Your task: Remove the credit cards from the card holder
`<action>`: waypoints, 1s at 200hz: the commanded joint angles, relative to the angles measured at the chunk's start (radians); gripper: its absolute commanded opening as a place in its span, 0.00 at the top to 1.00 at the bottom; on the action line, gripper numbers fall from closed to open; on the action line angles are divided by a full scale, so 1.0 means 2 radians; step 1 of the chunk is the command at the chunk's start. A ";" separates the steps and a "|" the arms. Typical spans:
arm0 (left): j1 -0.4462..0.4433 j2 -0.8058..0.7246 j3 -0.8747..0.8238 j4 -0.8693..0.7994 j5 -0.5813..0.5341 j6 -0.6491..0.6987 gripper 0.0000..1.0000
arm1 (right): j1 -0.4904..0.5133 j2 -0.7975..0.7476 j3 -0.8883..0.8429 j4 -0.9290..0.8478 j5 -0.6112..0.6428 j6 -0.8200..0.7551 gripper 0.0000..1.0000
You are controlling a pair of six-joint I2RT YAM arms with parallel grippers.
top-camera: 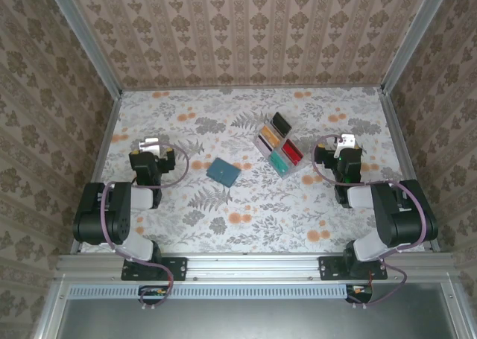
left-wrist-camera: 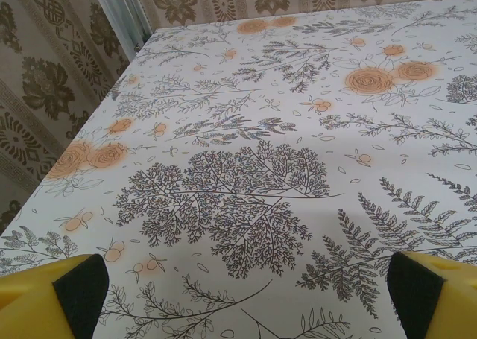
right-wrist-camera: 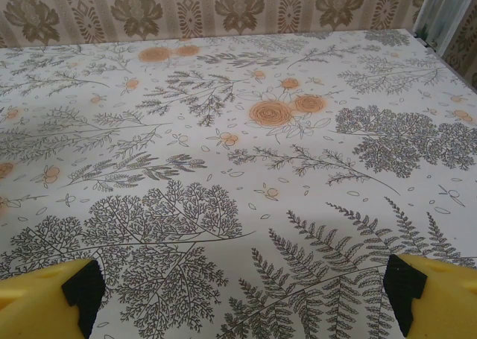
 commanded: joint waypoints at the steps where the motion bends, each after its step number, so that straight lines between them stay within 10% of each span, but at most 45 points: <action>1: 0.003 -0.001 0.010 -0.004 0.005 -0.007 0.00 | -0.001 0.003 0.009 -0.004 -0.007 0.000 0.00; 155: 0.004 -0.007 0.009 -0.006 0.005 -0.006 0.00 | -0.001 -0.003 0.006 -0.002 -0.005 0.000 0.00; 200: 0.003 -0.109 0.029 -0.130 -0.010 -0.017 0.00 | -0.001 -0.128 0.039 -0.168 0.029 0.018 0.00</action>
